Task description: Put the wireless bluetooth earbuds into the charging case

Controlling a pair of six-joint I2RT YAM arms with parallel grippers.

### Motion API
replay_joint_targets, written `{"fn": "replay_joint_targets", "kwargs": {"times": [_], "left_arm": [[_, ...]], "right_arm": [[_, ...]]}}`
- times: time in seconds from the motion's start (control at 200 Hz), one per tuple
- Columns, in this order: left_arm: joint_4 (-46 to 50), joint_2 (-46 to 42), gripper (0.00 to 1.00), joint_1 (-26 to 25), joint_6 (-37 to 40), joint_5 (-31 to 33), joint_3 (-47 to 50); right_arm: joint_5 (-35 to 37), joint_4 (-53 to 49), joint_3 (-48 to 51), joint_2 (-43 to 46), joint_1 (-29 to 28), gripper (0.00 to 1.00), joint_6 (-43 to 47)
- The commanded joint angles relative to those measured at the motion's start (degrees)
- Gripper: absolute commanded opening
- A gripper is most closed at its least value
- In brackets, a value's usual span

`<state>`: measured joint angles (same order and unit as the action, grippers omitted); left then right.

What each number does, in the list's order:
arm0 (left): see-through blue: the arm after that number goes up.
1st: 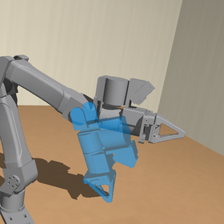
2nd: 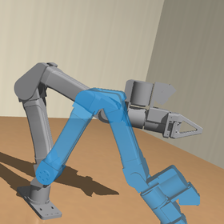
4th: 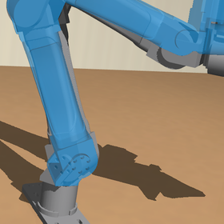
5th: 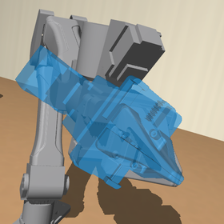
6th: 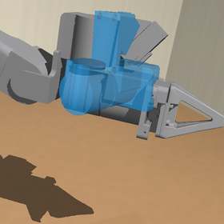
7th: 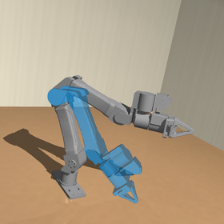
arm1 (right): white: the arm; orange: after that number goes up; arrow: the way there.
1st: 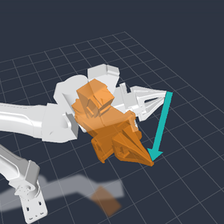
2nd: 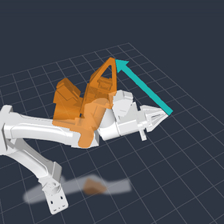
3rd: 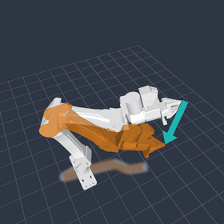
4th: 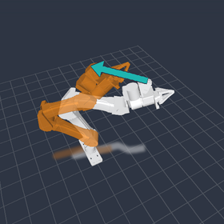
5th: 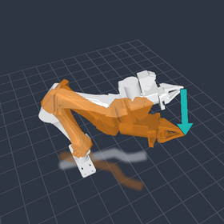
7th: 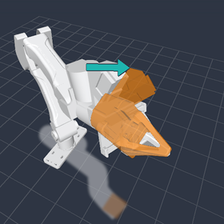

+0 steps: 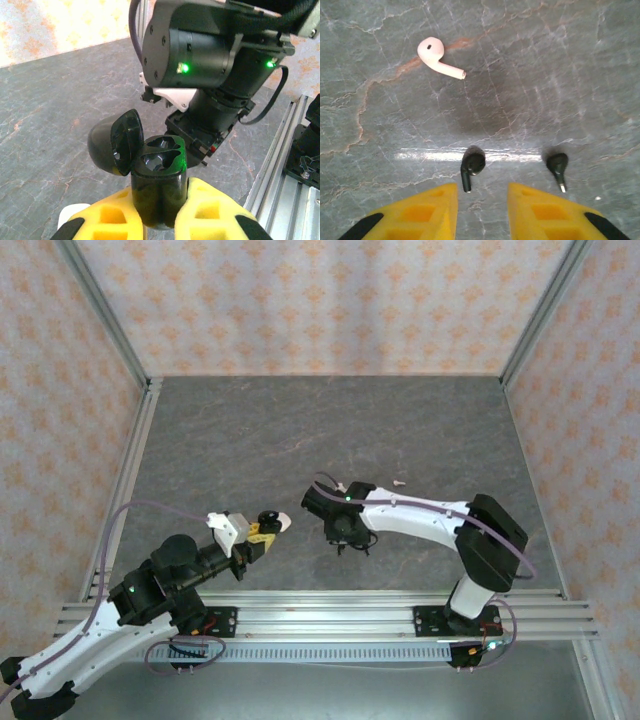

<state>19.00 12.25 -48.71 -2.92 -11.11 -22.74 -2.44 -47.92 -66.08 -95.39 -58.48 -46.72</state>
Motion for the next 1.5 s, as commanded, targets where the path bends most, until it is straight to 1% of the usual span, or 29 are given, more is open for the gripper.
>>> {"fn": "replay_joint_targets", "kwargs": {"times": [0.0,0.135,0.22,0.37,0.625,0.781,0.951,1.046,1.216,1.401,1.496], "left_arm": [[-1.15,0.73,0.0,-0.02,1.07,0.61,-1.33],[-0.87,1.27,0.0,-0.07,1.46,-0.03,-1.86],[-0.86,1.36,0.0,-0.05,1.37,-0.55,-1.8],[-0.84,1.21,0.0,0.0,0.72,-1.18,-1.63],[-1.43,0.93,0.0,0.0,-0.07,-1.67,-1.08],[-1.2,0.52,0.0,-0.04,-0.32,-1.71,-1.0],[-1.37,0.21,0.0,-0.05,-0.42,-1.7,-0.82],[-1.73,0.23,0.0,0.0,-0.6,-1.68,-0.82],[-2.53,-0.38,0.0,-0.01,-0.82,-0.93,-0.56],[-3.17,-0.15,0.0,-0.02,0.35,-0.5,-0.64],[-6.86,0.4,0.0,-0.02,-0.12,-0.92,0.33]], "right_arm": [[2.14,3.91,-0.21,-1.7,-1.45,0.28,-6.9],[1.94,3.45,-0.98,-5.24,-1.57,0.28,-7.9],[1.66,3.62,-1.16,-6.9,-1.64,0.3,-8.04],[1.6,4.45,-0.75,-8.29,-1.64,0.33,-8.4],[1.19,4.54,-1.15,-10.79,-1.61,0.33,-7.86],[0.61,5.62,-0.24,-11.03,-1.68,0.29,-8.12],[0.53,6.25,0.08,-10.12,-1.81,0.17,-7.62],[0.44,6.8,0.56,-8.73,-1.79,0.13,-7.42],[0.85,8.48,2.39,-3.55,-1.73,0.11,-7.12],[1.76,12.85,5.7,5.92,-1.55,0.09,-7.33],[3.73,13.69,6.73,11.47,-1.54,0.08,-7.61]]}}
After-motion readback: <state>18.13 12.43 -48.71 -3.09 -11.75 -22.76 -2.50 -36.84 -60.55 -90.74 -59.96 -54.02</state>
